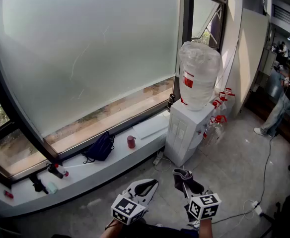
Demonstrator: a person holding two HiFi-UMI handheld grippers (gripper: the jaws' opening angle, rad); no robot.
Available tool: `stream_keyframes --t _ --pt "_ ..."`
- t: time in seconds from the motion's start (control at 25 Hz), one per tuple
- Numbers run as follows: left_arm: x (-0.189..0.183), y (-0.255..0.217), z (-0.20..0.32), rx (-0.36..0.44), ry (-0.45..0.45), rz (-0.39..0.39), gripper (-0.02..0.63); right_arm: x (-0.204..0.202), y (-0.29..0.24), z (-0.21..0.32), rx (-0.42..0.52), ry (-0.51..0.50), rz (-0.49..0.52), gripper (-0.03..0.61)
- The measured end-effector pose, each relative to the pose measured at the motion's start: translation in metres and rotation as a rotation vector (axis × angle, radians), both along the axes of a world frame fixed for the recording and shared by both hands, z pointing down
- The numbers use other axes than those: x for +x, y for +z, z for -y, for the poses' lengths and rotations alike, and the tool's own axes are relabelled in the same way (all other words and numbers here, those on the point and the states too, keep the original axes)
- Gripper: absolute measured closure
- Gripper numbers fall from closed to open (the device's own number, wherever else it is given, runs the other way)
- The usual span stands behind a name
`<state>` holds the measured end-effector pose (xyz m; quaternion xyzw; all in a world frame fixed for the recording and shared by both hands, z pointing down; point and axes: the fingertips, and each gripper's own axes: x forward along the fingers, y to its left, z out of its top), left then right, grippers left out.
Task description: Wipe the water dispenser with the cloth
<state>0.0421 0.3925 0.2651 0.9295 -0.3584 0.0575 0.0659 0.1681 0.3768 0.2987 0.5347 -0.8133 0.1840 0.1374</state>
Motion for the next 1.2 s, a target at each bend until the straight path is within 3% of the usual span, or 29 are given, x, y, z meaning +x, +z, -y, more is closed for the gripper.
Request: stream_keyframes --t 0.88,1.2 --pt "0.011 -0.006 -0.021 -0.014 -0.019 0.024 0.583 0.015 0.005 -0.025 0.023 -0.020 0.014 0.479" --pt "-0.002 0.006 0.005 -0.048 -0.045 0.043 0.583 0.005 0.022 -0.001 -0.014 -0.023 0.038 0.477"
